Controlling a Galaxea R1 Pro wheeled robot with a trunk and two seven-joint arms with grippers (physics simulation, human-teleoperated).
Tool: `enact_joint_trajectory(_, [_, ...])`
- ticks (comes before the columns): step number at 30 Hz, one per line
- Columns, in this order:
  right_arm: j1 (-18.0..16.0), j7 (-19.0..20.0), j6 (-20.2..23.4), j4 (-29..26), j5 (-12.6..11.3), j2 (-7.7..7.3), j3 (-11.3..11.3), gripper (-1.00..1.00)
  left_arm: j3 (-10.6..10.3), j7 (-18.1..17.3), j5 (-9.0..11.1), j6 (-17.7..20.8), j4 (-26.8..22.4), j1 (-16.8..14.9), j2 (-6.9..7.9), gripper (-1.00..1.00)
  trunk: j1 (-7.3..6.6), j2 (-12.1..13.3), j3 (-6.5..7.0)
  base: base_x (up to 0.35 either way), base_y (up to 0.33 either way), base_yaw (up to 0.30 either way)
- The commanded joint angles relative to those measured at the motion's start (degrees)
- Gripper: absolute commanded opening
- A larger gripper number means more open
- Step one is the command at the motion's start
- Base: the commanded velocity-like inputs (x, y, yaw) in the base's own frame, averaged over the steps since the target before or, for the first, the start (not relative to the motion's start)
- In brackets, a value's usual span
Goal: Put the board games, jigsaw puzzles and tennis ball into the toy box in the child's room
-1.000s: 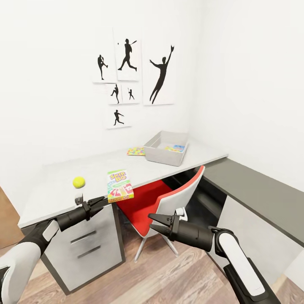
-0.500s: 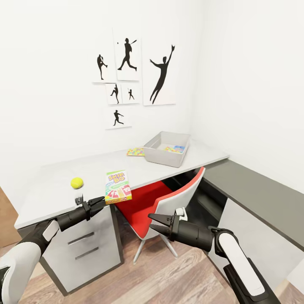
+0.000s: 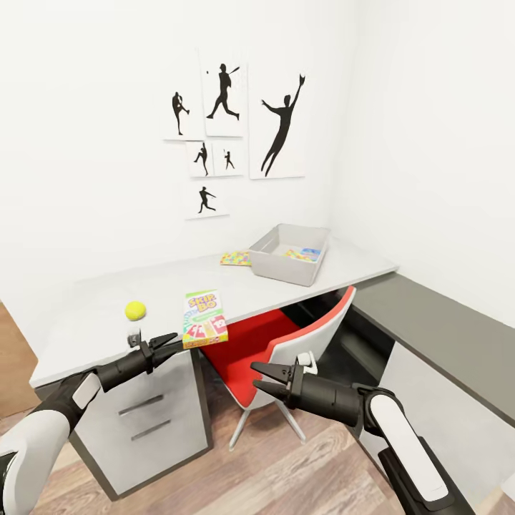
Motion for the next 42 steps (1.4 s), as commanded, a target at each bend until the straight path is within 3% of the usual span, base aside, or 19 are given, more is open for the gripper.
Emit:
enact_joint_trajectory(1, [0.0, 0.6, 0.0, 0.0, 0.6, -0.03, 0.0, 1.00, 0.0, -0.1, 0.3, 0.5, 0.0, 0.0, 0.00, 1.00, 0.00, 0.0, -0.06, 0.043, -0.035, 0.072])
enact_joint_trajectory(27, [0.0, 0.1, 0.0, 0.0, 0.6, 0.02, 0.0, 1.00, 0.0, 0.0, 0.3, 0.5, 0.0, 0.0, -0.02, 1.00, 0.00, 0.0, -0.06, -0.006, -0.112, 0.072])
enact_joint_trajectory(42, [0.0, 0.1, 0.0, 0.1, 0.6, 0.02, 0.0, 1.00, 0.0, 0.0, 0.2, 0.5, 0.0, 0.0, 0.13, 1.00, 0.00, 0.0, -0.06, 0.000, -0.018, 0.072])
